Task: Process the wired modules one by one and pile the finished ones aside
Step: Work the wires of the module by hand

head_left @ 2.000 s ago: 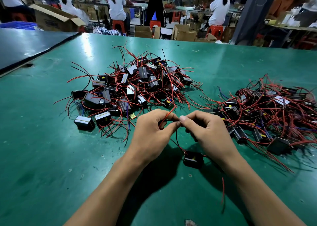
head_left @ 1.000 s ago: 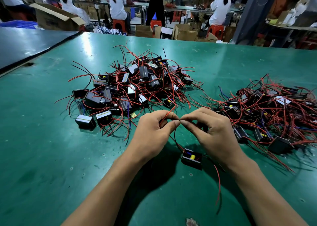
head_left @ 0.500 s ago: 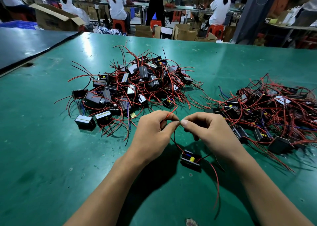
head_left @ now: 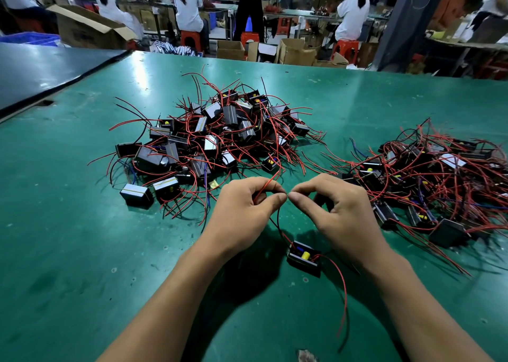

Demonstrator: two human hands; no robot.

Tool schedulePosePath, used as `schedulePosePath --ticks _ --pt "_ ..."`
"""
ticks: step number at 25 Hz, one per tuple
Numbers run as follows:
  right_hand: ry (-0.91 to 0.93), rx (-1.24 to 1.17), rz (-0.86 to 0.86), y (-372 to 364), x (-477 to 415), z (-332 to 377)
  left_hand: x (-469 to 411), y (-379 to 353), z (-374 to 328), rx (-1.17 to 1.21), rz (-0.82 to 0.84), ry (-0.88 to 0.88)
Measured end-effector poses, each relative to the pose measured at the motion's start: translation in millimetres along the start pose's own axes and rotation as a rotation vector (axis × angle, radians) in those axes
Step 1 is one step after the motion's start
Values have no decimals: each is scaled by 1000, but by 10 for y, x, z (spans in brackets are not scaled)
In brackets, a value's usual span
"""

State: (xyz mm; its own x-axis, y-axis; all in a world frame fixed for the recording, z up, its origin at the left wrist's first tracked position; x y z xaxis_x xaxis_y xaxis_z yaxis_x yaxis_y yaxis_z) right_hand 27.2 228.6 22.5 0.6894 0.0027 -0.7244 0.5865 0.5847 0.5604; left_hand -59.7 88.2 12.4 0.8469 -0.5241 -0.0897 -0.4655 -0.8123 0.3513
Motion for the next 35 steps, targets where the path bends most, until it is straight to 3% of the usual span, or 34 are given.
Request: schedulePosePath --ticks 4,7,12,16,20,22,24,26,30,35 --pt "-487 -409 31 -152 81 -162 36 2 -62 -37 -41 -74" --pt "-630 -570 70 -228 109 -196 35 1 -60 -56 -47 -71" --pt "-614 -363 -13 -146 138 -278 -14 102 54 39 -80 70" --pt "-645 -273 -97 -50 176 -337 -57 199 174 -41 -97 151" --pt "-359 -65 -171 69 60 -95 -58 129 249 -148 -11 225" --pt "-265 -73 12 -80 18 33 -67 119 239 -197 -18 214" --pt "-285 58 242 -249 70 36 -82 133 236 -228 -43 210" --pt "-350 138 326 -295 109 -21 -83 139 248 -202 -49 227" --pt "-467 -90 259 -244 137 -117 -101 147 237 -6 -88 259" --pt "-580 -541 249 -190 142 -109 -55 136 72 103 -122 149"
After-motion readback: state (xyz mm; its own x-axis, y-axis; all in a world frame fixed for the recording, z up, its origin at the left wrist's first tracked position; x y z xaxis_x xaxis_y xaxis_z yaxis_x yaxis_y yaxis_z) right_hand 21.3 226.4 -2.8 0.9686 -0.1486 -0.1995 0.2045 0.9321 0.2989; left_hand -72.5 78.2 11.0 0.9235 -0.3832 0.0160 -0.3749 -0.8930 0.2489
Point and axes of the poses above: each hand's wrist, its own x-axis away from the middle knuckle, its own y-axis out of the back of the hand, z = x × y, the point moved 6 cm from there along -x, towards the middle knuckle, and after that the axes turned 14 degrees about y, right-handed, at the moved point
